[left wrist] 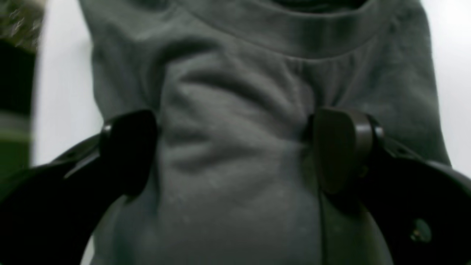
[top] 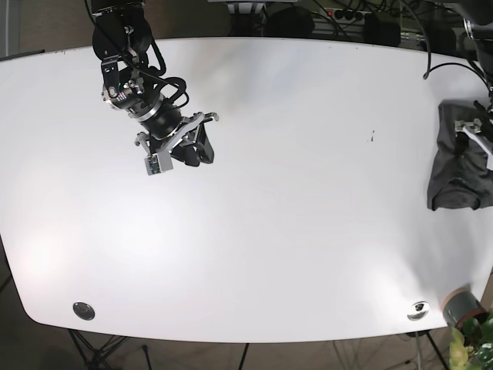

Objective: Fold the T-shirt properly
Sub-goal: 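Carry the folded grey shirt with the left gripper to the table edge and release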

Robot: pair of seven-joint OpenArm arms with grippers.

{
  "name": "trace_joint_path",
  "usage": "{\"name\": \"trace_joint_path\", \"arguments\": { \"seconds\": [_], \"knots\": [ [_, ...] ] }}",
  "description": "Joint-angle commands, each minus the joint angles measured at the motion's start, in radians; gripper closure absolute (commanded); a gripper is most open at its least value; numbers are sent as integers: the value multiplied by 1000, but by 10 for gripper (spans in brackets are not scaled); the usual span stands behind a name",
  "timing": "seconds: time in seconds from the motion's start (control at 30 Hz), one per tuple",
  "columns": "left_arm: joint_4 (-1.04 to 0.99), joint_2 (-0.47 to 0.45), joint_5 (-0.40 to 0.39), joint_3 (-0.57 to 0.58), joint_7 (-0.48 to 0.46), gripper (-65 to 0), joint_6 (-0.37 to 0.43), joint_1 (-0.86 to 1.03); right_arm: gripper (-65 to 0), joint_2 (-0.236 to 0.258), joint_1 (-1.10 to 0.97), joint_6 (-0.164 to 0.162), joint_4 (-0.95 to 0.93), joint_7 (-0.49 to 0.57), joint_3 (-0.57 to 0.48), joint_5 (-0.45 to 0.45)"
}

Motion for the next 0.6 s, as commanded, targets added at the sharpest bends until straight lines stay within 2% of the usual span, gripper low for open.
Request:
{"name": "trace_joint_path", "arguments": {
  "seconds": [0.0, 0.2, 0.3, 0.4, 0.57],
  "knots": [
    [-10, -39, 87, 4, 98, -632, 14, 21, -173, 4, 8, 8, 37, 24, 4, 9],
    [24, -99, 11, -17, 101, -628, -81, 68, -173, 4, 5, 8, 52, 24, 7, 8],
    [102, -122, -3, -21, 104, -581, -100, 86, -173, 4, 5, 8, 52, 24, 7, 8],
    [211, -137, -8, -28, 150, -547, -100, 118, -173, 4, 5, 8, 52, 24, 5, 8],
    [440, -131, -62, -156, 284, -539, -100, 195, -173, 4, 1, 8, 55, 29, 7, 6]
  ]
}}
